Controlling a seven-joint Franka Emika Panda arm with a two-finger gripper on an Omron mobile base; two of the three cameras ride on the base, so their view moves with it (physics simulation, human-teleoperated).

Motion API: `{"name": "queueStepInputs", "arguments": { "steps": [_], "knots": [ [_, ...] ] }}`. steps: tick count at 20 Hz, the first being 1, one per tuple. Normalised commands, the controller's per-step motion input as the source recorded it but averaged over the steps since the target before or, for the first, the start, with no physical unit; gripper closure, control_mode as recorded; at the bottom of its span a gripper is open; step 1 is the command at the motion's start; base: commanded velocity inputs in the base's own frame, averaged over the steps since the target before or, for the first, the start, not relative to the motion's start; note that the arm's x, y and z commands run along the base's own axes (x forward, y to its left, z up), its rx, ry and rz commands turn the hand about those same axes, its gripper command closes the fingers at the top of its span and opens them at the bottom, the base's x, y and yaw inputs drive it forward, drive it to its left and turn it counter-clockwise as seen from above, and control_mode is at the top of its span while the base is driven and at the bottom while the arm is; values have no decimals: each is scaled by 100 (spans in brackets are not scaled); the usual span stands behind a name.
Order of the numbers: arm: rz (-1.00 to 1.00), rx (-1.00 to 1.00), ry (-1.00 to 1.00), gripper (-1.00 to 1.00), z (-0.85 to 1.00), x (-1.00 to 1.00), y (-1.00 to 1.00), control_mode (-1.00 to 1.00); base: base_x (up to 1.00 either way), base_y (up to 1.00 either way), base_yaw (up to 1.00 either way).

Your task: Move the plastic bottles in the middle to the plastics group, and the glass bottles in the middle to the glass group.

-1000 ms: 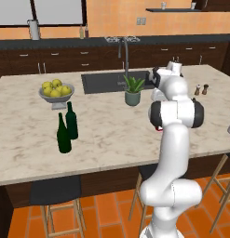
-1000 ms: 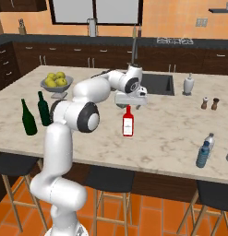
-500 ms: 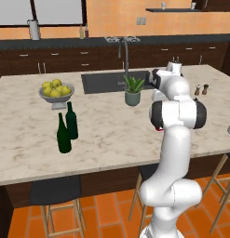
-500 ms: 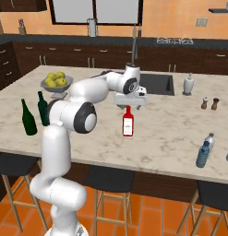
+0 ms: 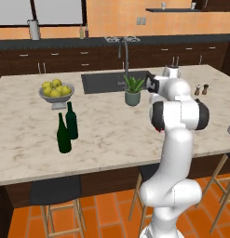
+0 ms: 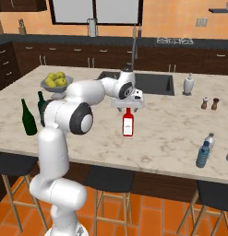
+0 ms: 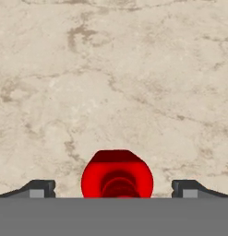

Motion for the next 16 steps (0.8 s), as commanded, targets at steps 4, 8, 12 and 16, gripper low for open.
{"name": "queueStepInputs", "arguments": {
  "steps": [4, 8, 12, 16],
  "knots": [
    [-7, -3, -1, 100, -12, 6, 0, -100, 0, 0, 0],
    [0, 0, -5, 100, -7, 8, 0, -100, 0, 0, 0],
    [0, 0, 0, 100, -2, -13, -3, -100, 0, 0, 0],
    [0, 6, -7, 100, 47, -56, 2, -100, 0, 0, 0]
  ]
}}
